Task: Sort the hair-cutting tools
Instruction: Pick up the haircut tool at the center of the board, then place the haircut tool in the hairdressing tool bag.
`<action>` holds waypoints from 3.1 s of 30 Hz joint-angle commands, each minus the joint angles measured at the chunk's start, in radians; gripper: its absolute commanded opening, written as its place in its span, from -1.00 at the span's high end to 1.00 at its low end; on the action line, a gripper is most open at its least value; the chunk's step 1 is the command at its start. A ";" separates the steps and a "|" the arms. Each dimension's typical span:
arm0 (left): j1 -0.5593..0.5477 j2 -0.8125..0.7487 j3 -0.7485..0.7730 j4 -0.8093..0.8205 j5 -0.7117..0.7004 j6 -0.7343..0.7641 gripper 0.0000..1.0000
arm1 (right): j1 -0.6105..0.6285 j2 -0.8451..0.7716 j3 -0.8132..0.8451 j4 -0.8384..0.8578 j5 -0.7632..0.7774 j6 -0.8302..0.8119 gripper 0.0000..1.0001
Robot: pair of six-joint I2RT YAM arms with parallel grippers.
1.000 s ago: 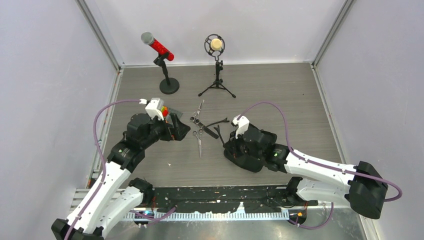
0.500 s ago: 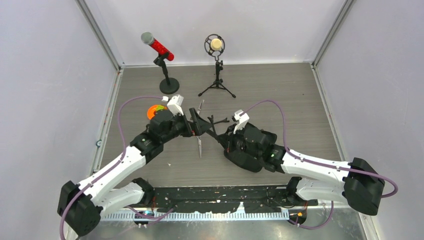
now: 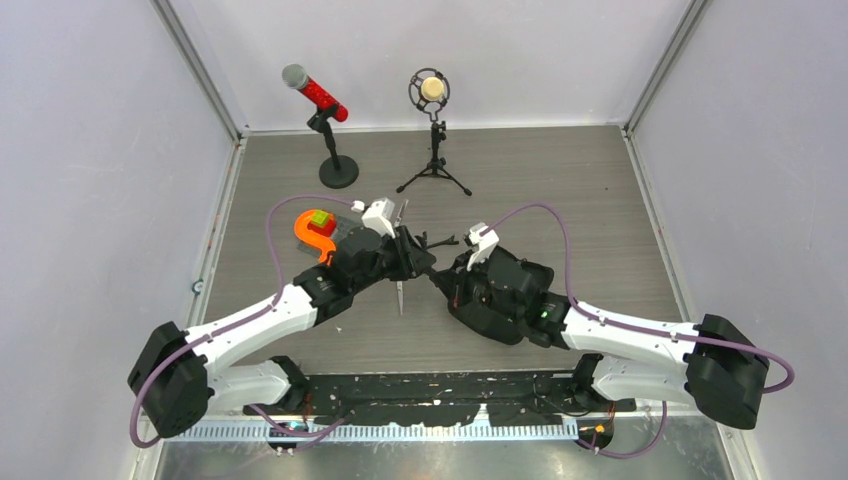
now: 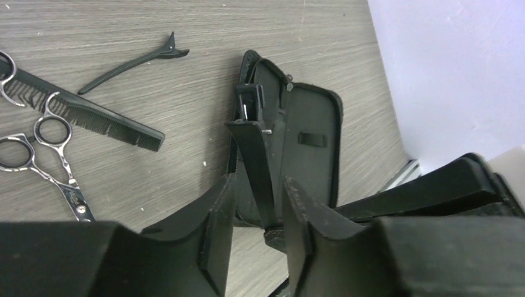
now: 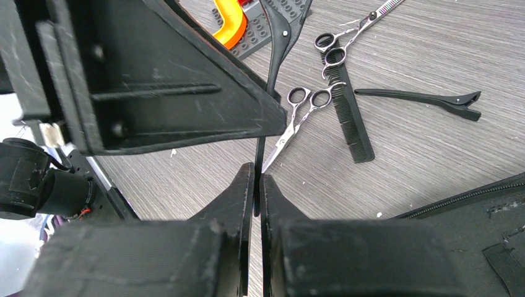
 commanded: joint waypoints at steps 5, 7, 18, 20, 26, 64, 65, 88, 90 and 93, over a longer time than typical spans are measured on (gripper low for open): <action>-0.024 0.034 0.028 0.104 -0.021 0.011 0.99 | 0.005 -0.037 -0.019 0.046 0.040 0.016 0.89; -0.024 0.035 0.030 0.108 -0.015 0.030 1.00 | 0.005 -0.045 -0.020 0.038 0.039 0.020 0.89; 0.123 -0.005 0.046 0.041 0.369 0.321 1.00 | -0.163 -0.167 0.100 -0.205 -0.281 -0.063 -0.30; 0.129 -0.021 0.062 -0.007 0.473 0.403 1.00 | -0.257 -0.190 0.116 -0.208 -0.448 -0.065 -0.36; 0.129 -0.065 0.081 -0.049 0.688 0.493 1.00 | -0.409 -0.202 0.185 -0.168 -0.804 -0.086 -0.47; 0.096 -0.022 0.137 -0.082 0.615 0.460 -0.29 | -0.565 -0.130 0.210 -0.149 -0.928 -0.030 0.89; 0.095 -0.013 0.136 -0.108 0.568 0.461 -0.39 | -0.591 -0.140 0.211 -0.220 -0.874 -0.043 0.89; -0.014 0.694 0.485 -0.310 0.367 0.441 -0.33 | -0.713 -0.343 0.120 -0.590 -0.363 -0.090 0.90; -0.025 0.717 0.493 -0.327 0.385 0.453 -0.17 | -0.716 -0.344 0.115 -0.594 -0.343 -0.096 0.90; -0.037 0.708 0.482 -0.351 0.401 0.469 0.20 | -0.724 -0.334 0.114 -0.594 -0.322 -0.096 0.90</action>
